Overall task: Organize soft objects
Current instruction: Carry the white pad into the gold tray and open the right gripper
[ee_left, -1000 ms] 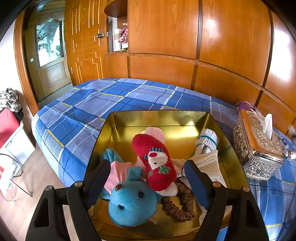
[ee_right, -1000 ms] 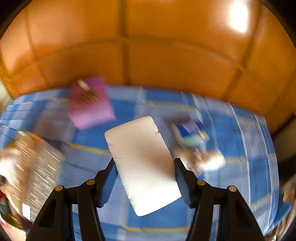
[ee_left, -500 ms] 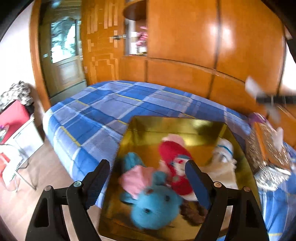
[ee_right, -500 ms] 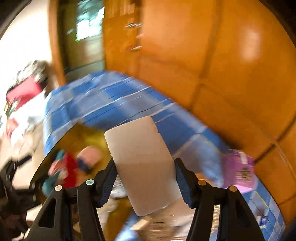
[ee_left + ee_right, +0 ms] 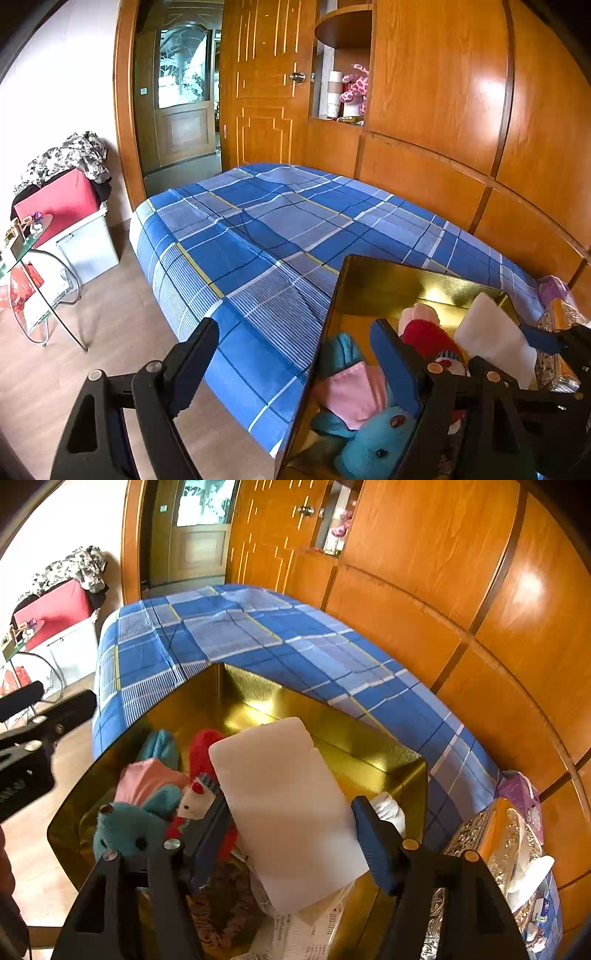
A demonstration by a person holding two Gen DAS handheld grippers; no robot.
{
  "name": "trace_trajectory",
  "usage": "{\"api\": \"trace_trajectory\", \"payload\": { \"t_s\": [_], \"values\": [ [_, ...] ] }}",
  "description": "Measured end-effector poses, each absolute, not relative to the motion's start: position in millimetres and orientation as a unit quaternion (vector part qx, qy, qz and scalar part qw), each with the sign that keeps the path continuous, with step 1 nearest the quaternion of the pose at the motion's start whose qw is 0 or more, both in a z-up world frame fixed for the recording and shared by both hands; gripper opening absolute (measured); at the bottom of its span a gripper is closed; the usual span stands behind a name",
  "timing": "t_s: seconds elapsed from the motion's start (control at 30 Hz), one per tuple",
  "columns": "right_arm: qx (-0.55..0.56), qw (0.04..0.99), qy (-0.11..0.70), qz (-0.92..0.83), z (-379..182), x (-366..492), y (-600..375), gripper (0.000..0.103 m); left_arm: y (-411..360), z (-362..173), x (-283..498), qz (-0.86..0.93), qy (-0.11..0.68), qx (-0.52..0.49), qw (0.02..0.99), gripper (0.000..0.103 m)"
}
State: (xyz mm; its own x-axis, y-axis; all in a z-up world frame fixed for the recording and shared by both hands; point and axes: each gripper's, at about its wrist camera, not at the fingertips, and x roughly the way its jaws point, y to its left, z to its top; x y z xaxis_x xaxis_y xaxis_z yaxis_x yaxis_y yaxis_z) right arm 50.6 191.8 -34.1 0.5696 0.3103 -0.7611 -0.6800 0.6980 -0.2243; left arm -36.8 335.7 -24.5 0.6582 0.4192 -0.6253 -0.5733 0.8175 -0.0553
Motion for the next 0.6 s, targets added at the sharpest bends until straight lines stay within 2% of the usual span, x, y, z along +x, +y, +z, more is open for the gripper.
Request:
{"api": "trace_trajectory", "payload": {
  "t_s": [0.6],
  "values": [
    [-0.224,0.890,0.300,0.261,-1.9,28.3,165.2,0.075,330.4,-24.6,-36.4,0.273,0.310,-0.122,0.903,0.086]
  ]
}}
